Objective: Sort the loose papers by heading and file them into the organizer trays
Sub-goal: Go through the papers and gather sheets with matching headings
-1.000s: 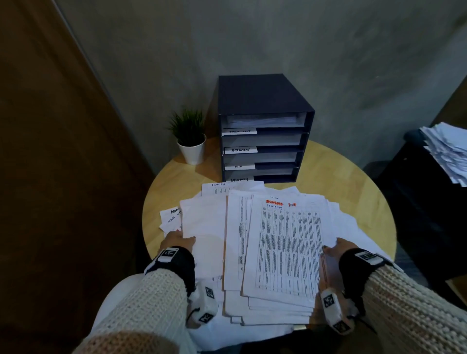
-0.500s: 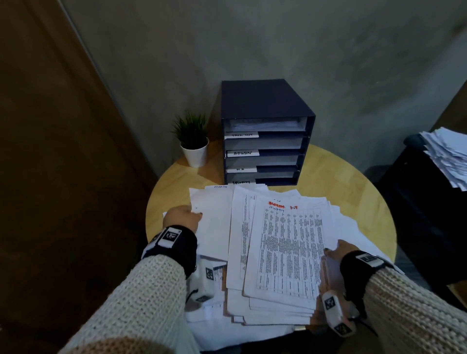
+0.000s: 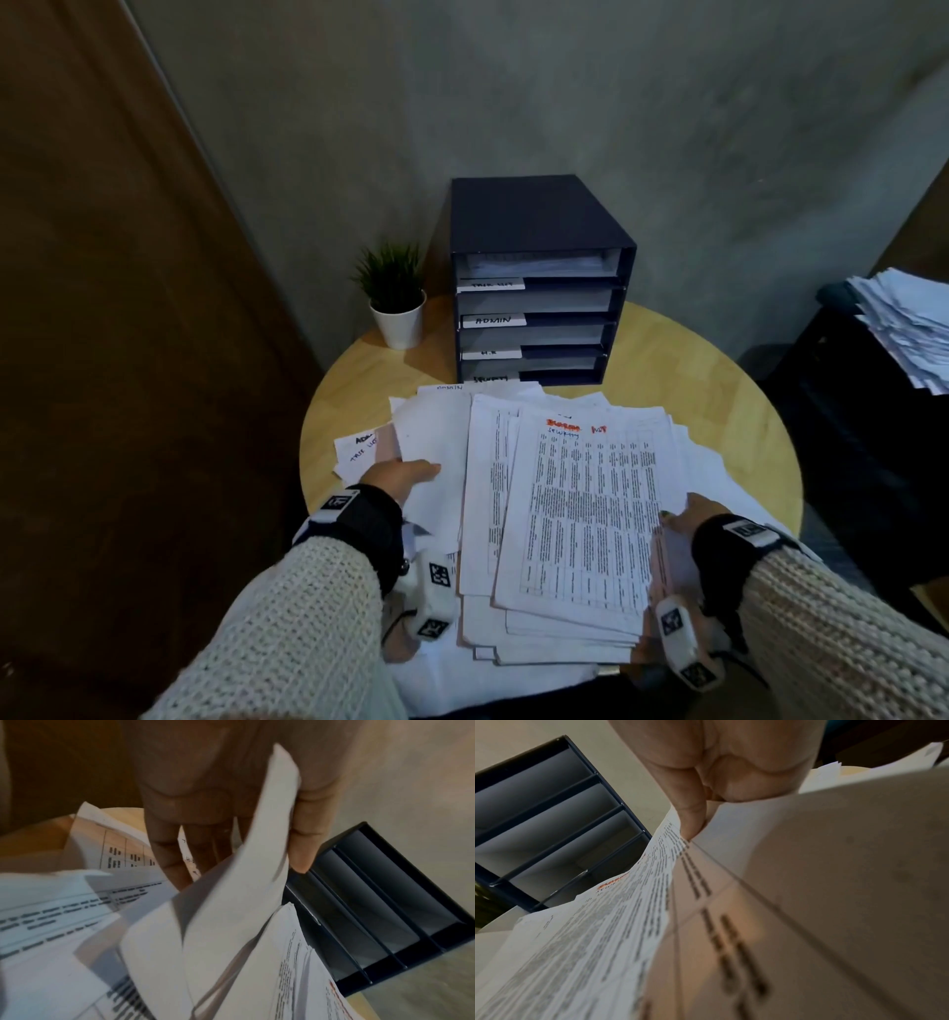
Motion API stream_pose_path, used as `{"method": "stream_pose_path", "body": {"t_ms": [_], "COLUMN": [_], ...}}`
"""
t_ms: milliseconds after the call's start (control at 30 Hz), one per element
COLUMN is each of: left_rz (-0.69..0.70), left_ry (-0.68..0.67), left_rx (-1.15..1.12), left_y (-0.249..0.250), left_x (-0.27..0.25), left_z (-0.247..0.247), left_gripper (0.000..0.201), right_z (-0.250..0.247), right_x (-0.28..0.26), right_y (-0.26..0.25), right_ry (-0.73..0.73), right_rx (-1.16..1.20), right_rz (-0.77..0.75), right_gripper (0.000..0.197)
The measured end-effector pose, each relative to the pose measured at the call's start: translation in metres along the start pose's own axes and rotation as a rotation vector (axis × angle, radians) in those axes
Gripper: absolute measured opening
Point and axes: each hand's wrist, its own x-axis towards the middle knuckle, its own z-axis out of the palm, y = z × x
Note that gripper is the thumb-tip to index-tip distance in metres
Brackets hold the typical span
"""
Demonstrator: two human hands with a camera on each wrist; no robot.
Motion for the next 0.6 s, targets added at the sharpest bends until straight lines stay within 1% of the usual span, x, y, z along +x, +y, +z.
{"method": "stream_pose_path", "body": {"t_ms": [67,167,200,267,300,333,433,533,600], "left_rz": [0.027,0.091,0.125,0.196,0.229,0.259,0.417,0.533,0.586], "left_ry": [0.04,0.085,0.101,0.18,0.21,0.223,0.267,0.282,0.248], "left_rx": [0.012,0.004,0.032,0.075,0.077,0.062,0.031,-0.002,0.031], "left_y": [0.004,0.02,0.028,0.048,0.06,0.07,0.097,0.119,0.13], "left_x": [0.002,0.003,0.001,-0.007,-0.014,-0.02,-0.043,-0.072,-0.088], "left_z": [0.001,-0.005,-0.009,-0.019,-0.024,-0.03,-0.04,-0.037,-0.027], "left_gripper": [0.04,0.04,0.037,0.025,0.019,0.018,0.028,0.025,0.018], "right_z": [0.0,-0.001,-0.001,-0.002,-0.003,-0.004,-0.009,-0.013,-0.016], "right_x": [0.001,0.001,0.001,0.001,0.0,0.0,-0.001,-0.002,-0.003], "right_y": [0.0,0.0,0.0,0.0,0.0,0.0,0.0,0.001,0.001], "right_ry": [-0.001,-0.001,-0.005,-0.008,-0.008,-0.008,0.004,0.008,0.02], "right_rx": [-0.009,-0.006,-0.02,-0.034,-0.032,-0.034,-0.011,0.057,0.119], "right_rz": [0.003,0.001,-0.003,-0.011,-0.011,-0.008,-0.011,-0.033,-0.054], "right_gripper": [0.061,0.062,0.062,0.062,0.063,0.064,0.062,0.057,0.054]}}
